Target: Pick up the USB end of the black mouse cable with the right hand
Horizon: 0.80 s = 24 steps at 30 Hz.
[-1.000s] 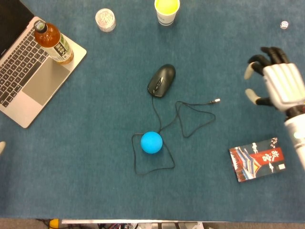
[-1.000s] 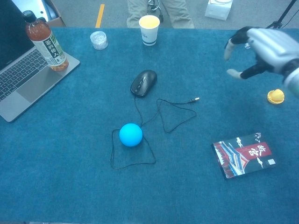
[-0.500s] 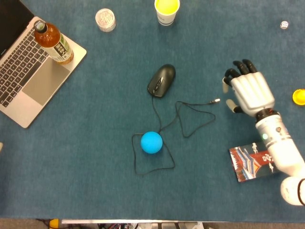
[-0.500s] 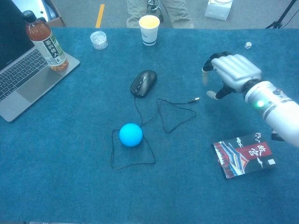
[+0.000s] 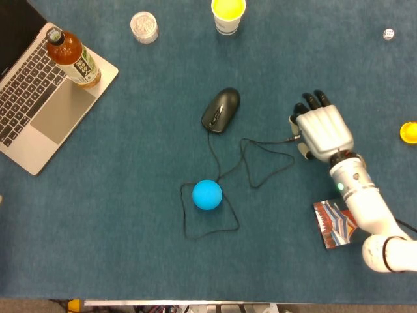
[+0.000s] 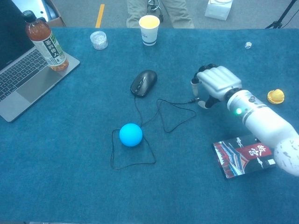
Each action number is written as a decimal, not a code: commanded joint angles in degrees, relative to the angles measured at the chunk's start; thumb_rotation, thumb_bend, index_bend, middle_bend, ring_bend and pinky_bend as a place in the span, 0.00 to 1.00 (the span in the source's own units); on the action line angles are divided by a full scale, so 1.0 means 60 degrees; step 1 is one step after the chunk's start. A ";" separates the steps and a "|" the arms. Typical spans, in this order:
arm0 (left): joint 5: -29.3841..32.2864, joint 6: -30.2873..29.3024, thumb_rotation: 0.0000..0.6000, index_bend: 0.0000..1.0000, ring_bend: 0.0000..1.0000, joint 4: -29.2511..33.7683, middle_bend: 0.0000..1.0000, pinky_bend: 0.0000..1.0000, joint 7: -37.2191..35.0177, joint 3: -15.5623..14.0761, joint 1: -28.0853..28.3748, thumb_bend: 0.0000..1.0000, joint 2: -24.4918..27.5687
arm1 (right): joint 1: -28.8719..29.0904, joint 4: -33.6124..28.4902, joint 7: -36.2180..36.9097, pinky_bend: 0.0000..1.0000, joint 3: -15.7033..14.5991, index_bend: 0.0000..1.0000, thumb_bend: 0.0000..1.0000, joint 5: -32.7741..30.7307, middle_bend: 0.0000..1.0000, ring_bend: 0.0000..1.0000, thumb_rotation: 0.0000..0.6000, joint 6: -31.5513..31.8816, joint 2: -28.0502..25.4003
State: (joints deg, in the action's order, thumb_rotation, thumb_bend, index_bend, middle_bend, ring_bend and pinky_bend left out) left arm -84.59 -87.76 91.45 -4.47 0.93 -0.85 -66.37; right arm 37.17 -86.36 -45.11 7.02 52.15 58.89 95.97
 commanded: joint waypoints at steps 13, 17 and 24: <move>0.0060 0.0079 1.00 0.24 0.16 -0.0133 0.17 0.09 -0.0087 0.0031 0.0013 0.15 -0.0033 | 0.0454 0.0599 -0.0376 0.10 -0.0037 0.51 0.25 -0.0702 0.30 0.12 1.00 -0.0136 0.0493; 0.0073 0.0096 1.00 0.24 0.16 -0.0156 0.17 0.09 -0.0110 0.0045 0.0022 0.15 -0.0034 | 0.0523 0.0674 -0.0384 0.10 -0.0059 0.51 0.26 -0.0757 0.29 0.12 1.00 -0.0121 0.0559; 0.0080 0.0114 1.00 0.24 0.16 -0.0197 0.17 0.09 -0.0150 0.0049 0.0024 0.15 -0.0057 | 0.0531 0.0745 -0.0298 0.10 -0.0160 0.58 0.33 -0.0664 0.30 0.12 1.00 0.0047 0.0686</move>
State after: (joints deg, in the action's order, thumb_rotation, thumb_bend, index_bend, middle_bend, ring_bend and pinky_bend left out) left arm -84.12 -87.07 90.27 -5.36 1.22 -0.70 -66.70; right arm 40.41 -81.91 -47.07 6.17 47.94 58.97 100.01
